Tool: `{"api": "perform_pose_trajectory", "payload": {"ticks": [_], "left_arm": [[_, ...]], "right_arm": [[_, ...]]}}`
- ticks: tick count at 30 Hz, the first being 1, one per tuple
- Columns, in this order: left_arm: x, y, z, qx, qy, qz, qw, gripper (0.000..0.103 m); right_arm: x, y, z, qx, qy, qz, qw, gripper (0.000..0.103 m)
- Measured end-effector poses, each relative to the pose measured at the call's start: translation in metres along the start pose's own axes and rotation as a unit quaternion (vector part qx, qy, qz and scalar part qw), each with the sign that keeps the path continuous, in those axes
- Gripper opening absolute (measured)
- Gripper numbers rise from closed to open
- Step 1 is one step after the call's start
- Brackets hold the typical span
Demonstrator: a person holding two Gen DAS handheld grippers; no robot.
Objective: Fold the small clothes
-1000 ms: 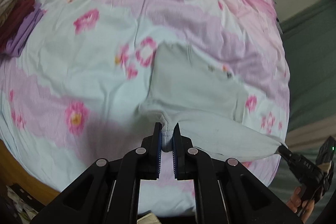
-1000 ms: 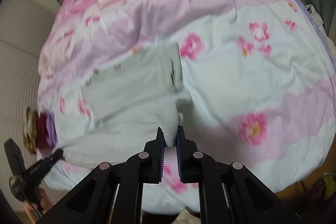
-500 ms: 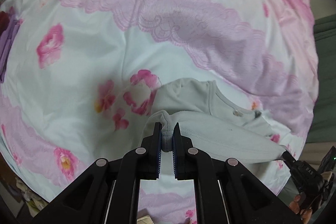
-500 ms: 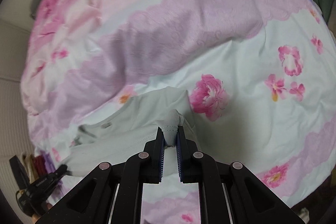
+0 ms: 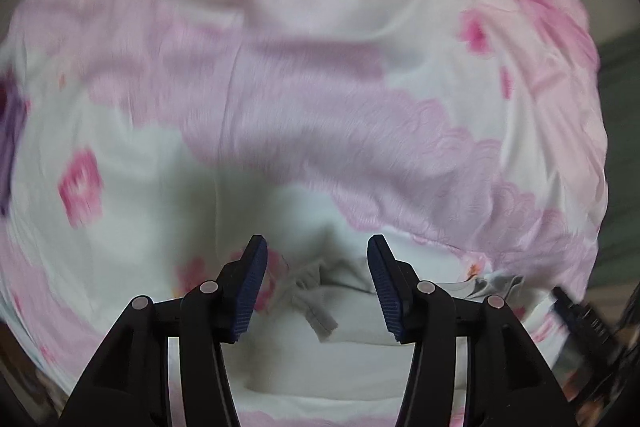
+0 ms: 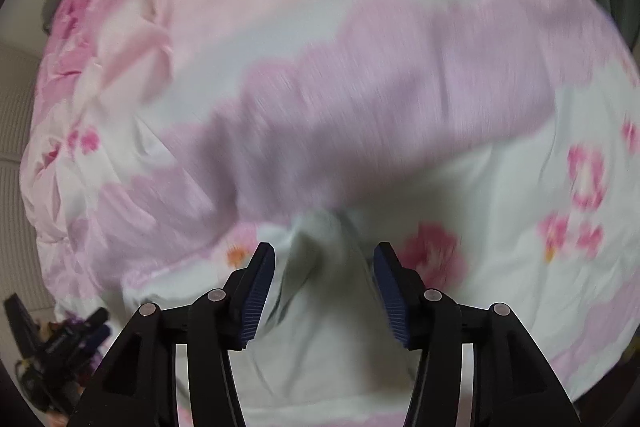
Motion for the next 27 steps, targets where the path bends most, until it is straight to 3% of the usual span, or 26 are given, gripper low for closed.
{"api": "perform_pose_trajectory", "payload": {"ticks": [2, 4, 6, 7, 8, 9, 12, 15, 18, 20, 24, 25, 27], "left_arm": [[-0.002, 0.007, 0.007, 0.0, -0.063, 0.016, 0.9979, 0.052], [-0.014, 0.016, 0.017, 0.025, -0.183, 0.04, 0.982, 0.052], [-0.033, 0.024, 0.025, 0.042, -0.297, 0.06, 0.952, 0.057], [-0.041, 0.026, 0.027, 0.045, -0.33, 0.067, 0.9407, 0.058], [-0.056, 0.028, 0.03, 0.051, -0.387, 0.075, 0.9175, 0.061], [-0.066, 0.03, 0.03, 0.052, -0.425, 0.075, 0.9005, 0.062], [-0.088, 0.021, 0.03, 0.049, -0.493, 0.051, 0.8669, 0.062], [-0.091, 0.005, 0.027, 0.068, -0.536, 0.037, 0.8407, 0.062], [-0.09, -0.013, 0.026, 0.092, -0.571, 0.033, 0.8149, 0.062], [-0.085, -0.024, 0.023, 0.101, -0.58, 0.024, 0.8082, 0.062], [-0.08, -0.034, 0.033, 0.084, -0.57, 0.02, 0.8172, 0.06], [-0.08, -0.035, 0.036, 0.075, -0.568, 0.018, 0.8191, 0.057], [-0.079, -0.035, 0.04, 0.061, -0.559, 0.01, 0.8266, 0.034]], "right_arm": [[0.007, 0.011, -0.003, -0.025, 0.032, 0.022, 0.999, 0.053], [0.008, 0.019, -0.008, -0.05, 0.081, 0.035, 0.995, 0.053], [-0.001, 0.024, -0.014, -0.081, 0.162, 0.034, 0.983, 0.053], [-0.005, 0.025, -0.016, -0.092, 0.191, 0.032, 0.977, 0.053], [-0.012, 0.026, -0.018, -0.106, 0.231, 0.032, 0.967, 0.053], [-0.022, 0.027, -0.022, -0.114, 0.272, 0.031, 0.955, 0.053], [-0.05, 0.021, -0.03, -0.114, 0.347, 0.008, 0.931, 0.053], [-0.071, 0.012, -0.034, -0.1, 0.378, -0.026, 0.92, 0.053], [-0.083, 0.001, -0.043, -0.085, 0.384, -0.052, 0.918, 0.053], [-0.091, -0.007, -0.053, -0.07, 0.383, -0.066, 0.919, 0.053], [-0.096, -0.019, -0.064, -0.053, 0.371, -0.082, 0.923, 0.053], [-0.095, -0.021, -0.065, -0.052, 0.368, -0.084, 0.924, 0.053], [-0.094, -0.025, -0.065, -0.049, 0.36, -0.09, 0.927, 0.053]]}}
Point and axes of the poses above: each gripper's, at about its wrist camera, not at the fingertips, and y roughly against the way its jaws point, z to its right, x to its top, the point moved 10 cm from there along -y, roughly the way its jaws point, and after that the axes turned 8 degrees about y, right-handed, at the moved point
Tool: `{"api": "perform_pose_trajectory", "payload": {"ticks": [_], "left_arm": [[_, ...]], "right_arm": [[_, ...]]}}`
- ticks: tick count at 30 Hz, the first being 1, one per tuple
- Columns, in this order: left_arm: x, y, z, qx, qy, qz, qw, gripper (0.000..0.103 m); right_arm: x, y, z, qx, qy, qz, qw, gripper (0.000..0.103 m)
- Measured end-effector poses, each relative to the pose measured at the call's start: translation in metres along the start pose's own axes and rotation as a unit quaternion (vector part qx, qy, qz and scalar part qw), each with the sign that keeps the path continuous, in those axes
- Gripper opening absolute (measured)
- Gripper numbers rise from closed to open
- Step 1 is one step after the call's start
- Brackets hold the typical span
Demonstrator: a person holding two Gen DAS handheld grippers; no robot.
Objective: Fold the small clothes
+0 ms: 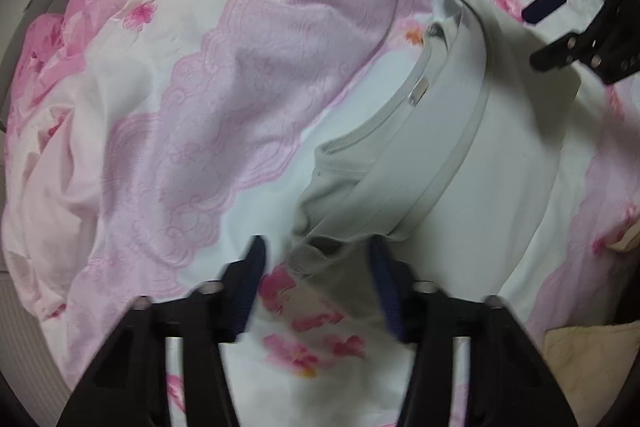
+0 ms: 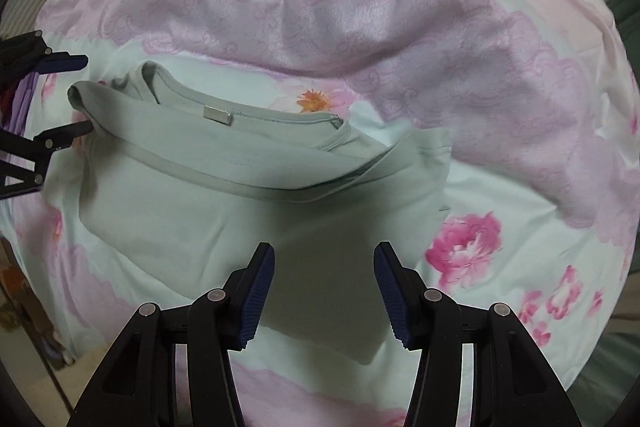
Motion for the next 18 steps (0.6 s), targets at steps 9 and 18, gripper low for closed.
{"api": "perform_pose_trajectory", "payload": {"ticks": [9, 18], "left_arm": [[0.008, 0.003, -0.059, -0.08, 0.221, 0.024, 0.9717, 0.009], [-0.006, -0.021, -0.063, -0.065, 0.3, -0.002, 0.9519, 0.009]], "right_arm": [[0.0, 0.002, 0.037, -0.001, -0.045, 0.007, 0.999, 0.053], [0.012, -0.004, 0.097, -0.002, -0.085, 0.022, 0.996, 0.053]]}}
Point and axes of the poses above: each gripper's, at about its wrist camera, not at the fingertips, and y roughly against the way its jaws point, z to its right, x to its top, the point moved 10 cm from there along -y, roughly the way its jaws point, and after that the axes turned 8 degrees about y, right-handed, at the moved point
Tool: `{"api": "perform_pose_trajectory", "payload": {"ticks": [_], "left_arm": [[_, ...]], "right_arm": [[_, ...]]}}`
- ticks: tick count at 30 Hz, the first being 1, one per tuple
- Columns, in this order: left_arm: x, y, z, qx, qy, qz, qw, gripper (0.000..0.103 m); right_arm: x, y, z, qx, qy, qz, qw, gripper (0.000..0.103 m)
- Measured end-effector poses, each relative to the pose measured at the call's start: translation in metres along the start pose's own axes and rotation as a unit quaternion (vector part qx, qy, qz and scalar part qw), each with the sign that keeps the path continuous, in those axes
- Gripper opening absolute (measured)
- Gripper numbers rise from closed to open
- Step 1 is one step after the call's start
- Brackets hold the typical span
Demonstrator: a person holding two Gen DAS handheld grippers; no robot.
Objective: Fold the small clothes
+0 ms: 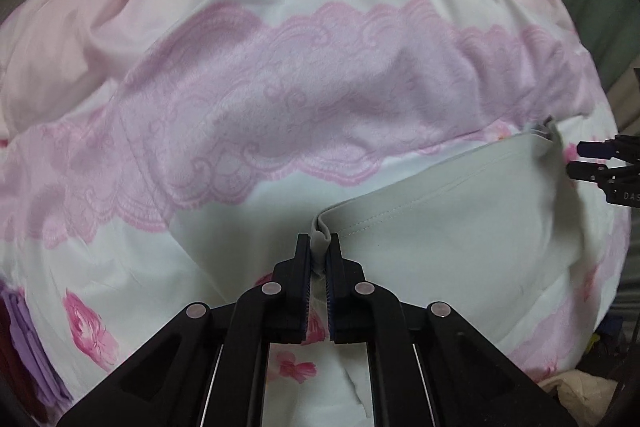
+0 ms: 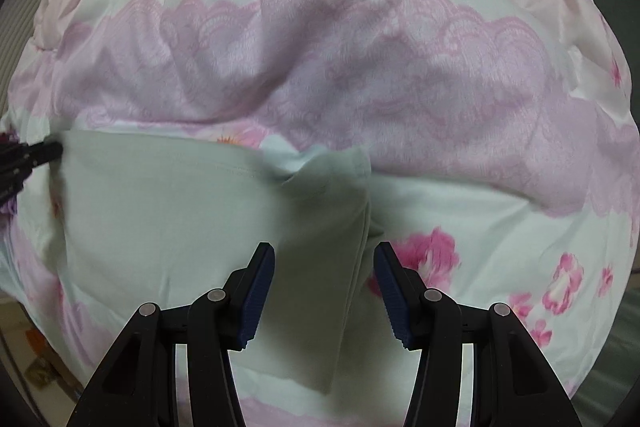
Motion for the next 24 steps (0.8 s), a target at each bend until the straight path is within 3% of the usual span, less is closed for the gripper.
{"api": "perform_pose_trajectory", "payload": {"ticks": [4, 9, 11, 13, 17, 18, 21, 24], "left_arm": [[0.0, -0.004, -0.003, 0.001, 0.019, -0.007, 0.9998, 0.009], [0.0, -0.004, 0.002, 0.006, 0.017, -0.008, 0.9998, 0.009], [-0.001, -0.005, 0.003, 0.018, 0.012, -0.01, 0.9997, 0.012], [-0.001, -0.008, 0.007, 0.032, 0.007, -0.01, 0.9994, 0.017], [0.001, 0.003, 0.007, 0.06, 0.015, 0.015, 0.998, 0.06], [0.002, 0.008, 0.007, 0.07, 0.016, 0.028, 0.997, 0.064], [0.001, 0.023, 0.01, 0.099, -0.003, 0.051, 0.9938, 0.064], [-0.007, 0.034, 0.021, 0.091, -0.012, 0.06, 0.9939, 0.065]], "right_arm": [[0.009, -0.01, 0.011, -0.007, 0.002, -0.001, 1.0, 0.053], [0.021, -0.022, 0.036, 0.008, -0.048, 0.013, 0.999, 0.053], [0.024, -0.028, 0.047, -0.012, -0.058, 0.01, 0.998, 0.052], [0.02, -0.04, 0.068, -0.074, -0.074, -0.013, 0.994, 0.052], [0.01, -0.039, 0.089, -0.095, -0.112, -0.017, 0.989, 0.052], [0.007, -0.035, 0.094, -0.106, -0.114, -0.015, 0.988, 0.052], [-0.001, -0.014, 0.107, -0.149, -0.125, -0.004, 0.981, 0.052], [-0.008, 0.012, 0.113, -0.175, -0.141, 0.016, 0.974, 0.053]]}}
Point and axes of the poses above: each gripper's, at about its wrist camera, not at the fingertips, and y roughly against the way its jaws point, z to its right, x to its top, the point moved 10 cm from there along -y, roughly the way its jaws point, and after that the axes turned 8 degrees about y, right-handed, at the moved point
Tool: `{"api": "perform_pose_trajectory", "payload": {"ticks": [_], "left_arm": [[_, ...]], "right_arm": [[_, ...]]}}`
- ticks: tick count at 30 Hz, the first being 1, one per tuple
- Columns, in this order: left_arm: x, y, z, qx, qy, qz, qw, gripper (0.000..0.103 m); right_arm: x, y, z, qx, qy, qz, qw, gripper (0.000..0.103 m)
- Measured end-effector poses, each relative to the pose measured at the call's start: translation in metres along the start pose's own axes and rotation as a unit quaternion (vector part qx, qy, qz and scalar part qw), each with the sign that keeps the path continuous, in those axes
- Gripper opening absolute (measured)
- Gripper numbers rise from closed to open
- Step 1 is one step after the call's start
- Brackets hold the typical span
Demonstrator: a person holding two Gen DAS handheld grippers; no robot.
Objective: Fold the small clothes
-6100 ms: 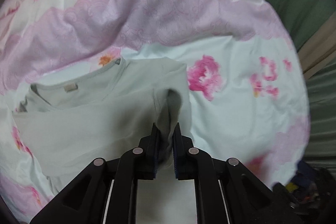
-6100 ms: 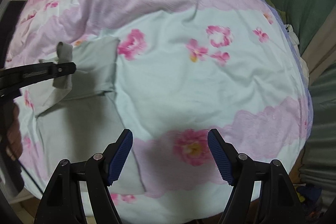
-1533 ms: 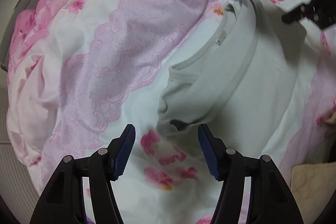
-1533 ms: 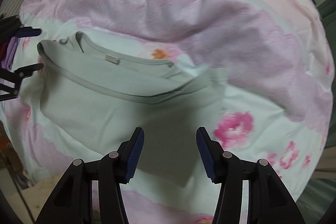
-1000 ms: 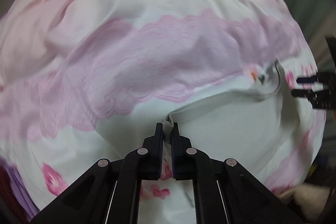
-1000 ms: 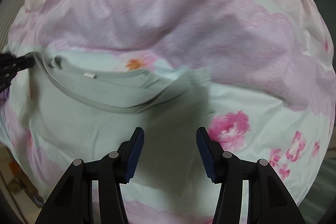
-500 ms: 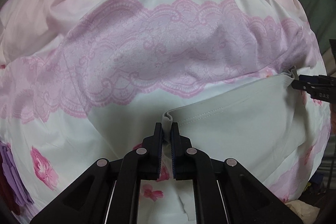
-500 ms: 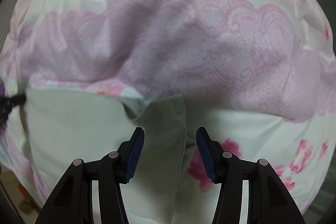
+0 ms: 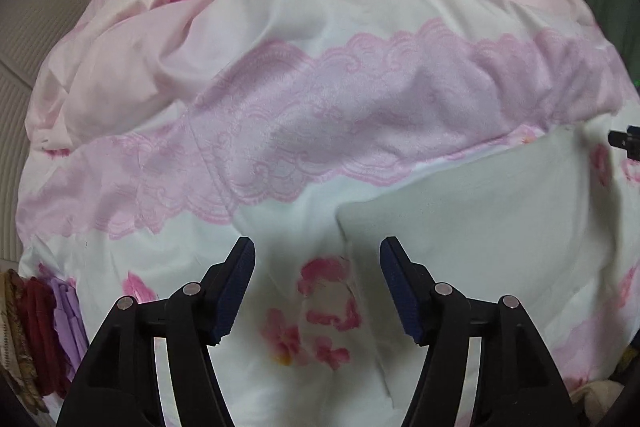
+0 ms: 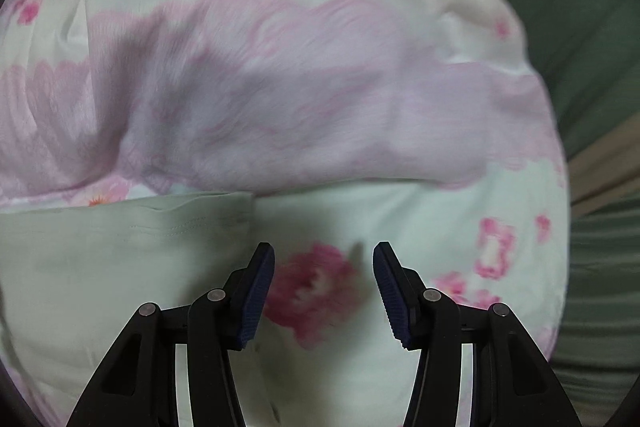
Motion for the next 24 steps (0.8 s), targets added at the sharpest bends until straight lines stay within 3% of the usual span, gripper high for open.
{"api": "perform_pose_trajectory", "payload": {"ticks": [3, 7, 12, 17, 21, 24], "left_arm": [[-0.017, 0.017, 0.005, -0.034, 0.022, 0.0, 0.9992, 0.065], [-0.045, 0.032, -0.001, -0.061, 0.042, -0.003, 0.9972, 0.065], [-0.081, 0.028, -0.001, -0.111, 0.069, -0.027, 0.991, 0.065], [-0.116, 0.011, 0.009, -0.182, 0.113, -0.061, 0.9748, 0.065], [-0.127, -0.009, 0.013, -0.251, 0.152, -0.073, 0.9531, 0.063], [-0.129, -0.025, 0.014, -0.272, 0.159, -0.084, 0.9454, 0.061]], "right_arm": [[-0.005, 0.022, 0.005, 0.039, -0.014, 0.021, 0.999, 0.064], [-0.04, 0.045, -0.022, 0.078, -0.029, 0.039, 0.996, 0.064], [-0.099, 0.065, -0.06, 0.119, -0.025, 0.027, 0.992, 0.064], [-0.14, 0.065, -0.081, 0.127, -0.003, 0.004, 0.992, 0.064], [-0.159, 0.068, -0.095, 0.133, 0.013, -0.013, 0.991, 0.064], [-0.163, 0.074, -0.107, 0.133, 0.032, -0.011, 0.99, 0.064]]}}
Point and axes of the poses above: each gripper's, at about its wrist camera, not at the fingertips, and y roughly against the way its jaws point, z to its right, x to its top, the point moved 10 cm from there along -y, roughly the way its jaws point, and after that the axes turned 8 degrees about y, right-handed, at the moved point
